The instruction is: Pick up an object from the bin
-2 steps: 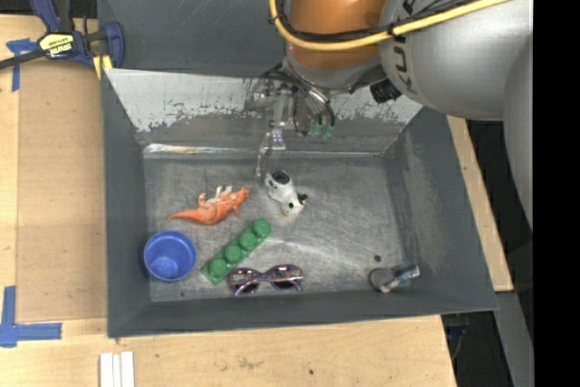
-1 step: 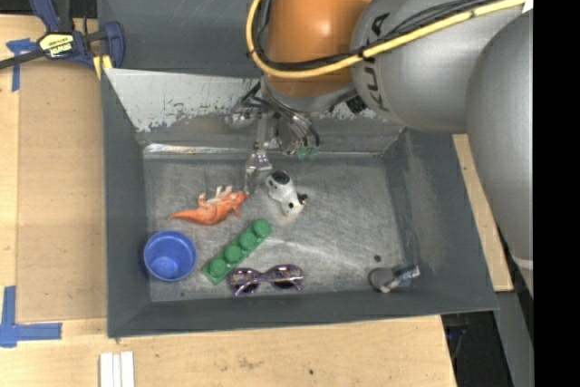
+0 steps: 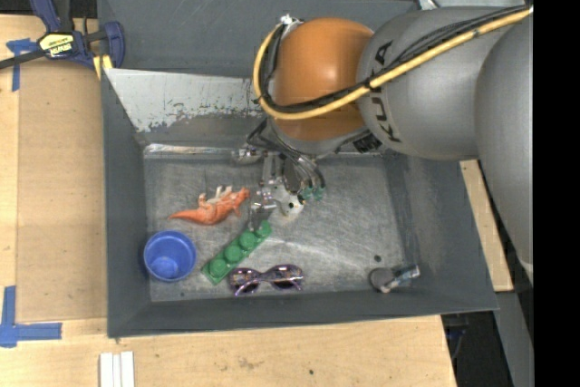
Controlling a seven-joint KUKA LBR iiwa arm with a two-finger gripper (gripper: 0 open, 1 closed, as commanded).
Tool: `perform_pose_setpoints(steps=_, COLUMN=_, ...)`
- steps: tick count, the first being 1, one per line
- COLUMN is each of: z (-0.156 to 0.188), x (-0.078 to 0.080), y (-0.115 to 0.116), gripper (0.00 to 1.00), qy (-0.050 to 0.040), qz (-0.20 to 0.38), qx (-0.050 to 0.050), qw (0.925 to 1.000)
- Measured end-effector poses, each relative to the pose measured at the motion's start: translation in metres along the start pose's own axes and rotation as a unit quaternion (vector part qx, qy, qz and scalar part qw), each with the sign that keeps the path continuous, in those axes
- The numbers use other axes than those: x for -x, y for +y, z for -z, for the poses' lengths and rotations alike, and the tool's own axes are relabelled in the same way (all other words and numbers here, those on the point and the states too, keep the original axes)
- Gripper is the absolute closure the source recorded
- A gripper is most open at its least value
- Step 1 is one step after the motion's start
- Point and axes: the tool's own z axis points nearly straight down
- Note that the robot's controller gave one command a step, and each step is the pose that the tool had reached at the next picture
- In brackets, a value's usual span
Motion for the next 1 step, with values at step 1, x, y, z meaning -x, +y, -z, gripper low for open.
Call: perform_pose_setpoints(steps=1, z=-0.0354, x=0.0070, y=-0.0091, gripper=0.00, qy=-0.0041, qz=0.086, qx=0.000, qw=0.9962)
